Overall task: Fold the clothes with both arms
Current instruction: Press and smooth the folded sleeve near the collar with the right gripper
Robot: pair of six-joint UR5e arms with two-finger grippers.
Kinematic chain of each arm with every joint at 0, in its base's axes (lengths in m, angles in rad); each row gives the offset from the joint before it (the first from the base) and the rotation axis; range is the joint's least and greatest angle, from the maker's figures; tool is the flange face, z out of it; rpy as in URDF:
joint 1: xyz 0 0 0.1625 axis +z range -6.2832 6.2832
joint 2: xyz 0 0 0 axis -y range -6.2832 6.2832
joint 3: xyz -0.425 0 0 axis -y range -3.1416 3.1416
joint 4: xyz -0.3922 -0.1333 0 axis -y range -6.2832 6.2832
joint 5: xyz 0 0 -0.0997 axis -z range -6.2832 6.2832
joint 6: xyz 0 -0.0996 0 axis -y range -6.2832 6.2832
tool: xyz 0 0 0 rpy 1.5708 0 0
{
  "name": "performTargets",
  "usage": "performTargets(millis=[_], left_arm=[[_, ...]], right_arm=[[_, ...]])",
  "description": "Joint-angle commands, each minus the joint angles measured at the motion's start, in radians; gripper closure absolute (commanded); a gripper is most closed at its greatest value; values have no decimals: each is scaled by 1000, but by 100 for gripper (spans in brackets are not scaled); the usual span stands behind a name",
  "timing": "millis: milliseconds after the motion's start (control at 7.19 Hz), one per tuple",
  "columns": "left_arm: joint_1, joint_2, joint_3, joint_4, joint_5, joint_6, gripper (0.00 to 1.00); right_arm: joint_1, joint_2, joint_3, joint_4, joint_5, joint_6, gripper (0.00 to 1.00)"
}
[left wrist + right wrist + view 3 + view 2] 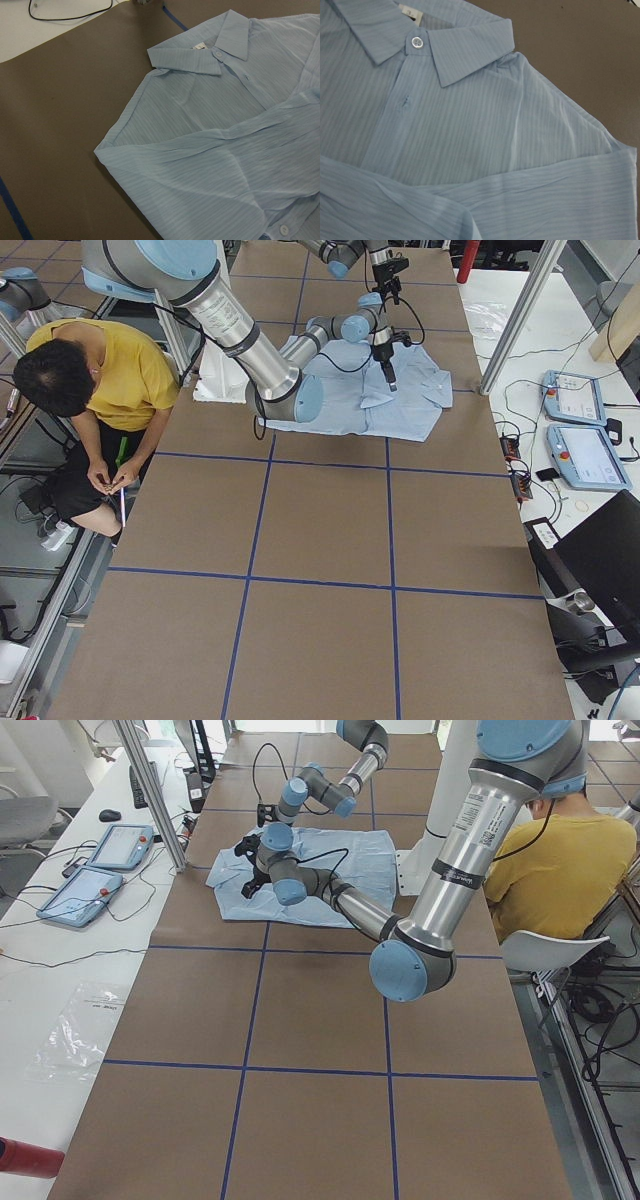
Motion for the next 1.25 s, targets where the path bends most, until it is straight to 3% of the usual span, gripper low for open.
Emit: performTargets(millis=[0, 695, 973, 1112], left_arm=[[1, 0, 0, 0, 0, -2, 0], [3, -1, -2, 0, 0, -9, 0], [3, 0, -2, 0, 0, -11, 0], [4, 0, -6, 0, 0, -21, 0]], right_arm=[[-38, 3, -31, -41, -44, -4, 0], [-33, -6, -23, -219, -97, -168, 0], [87, -58, -22, -163, -93, -381, 0], [145, -130, 8, -52, -76, -450, 0]])
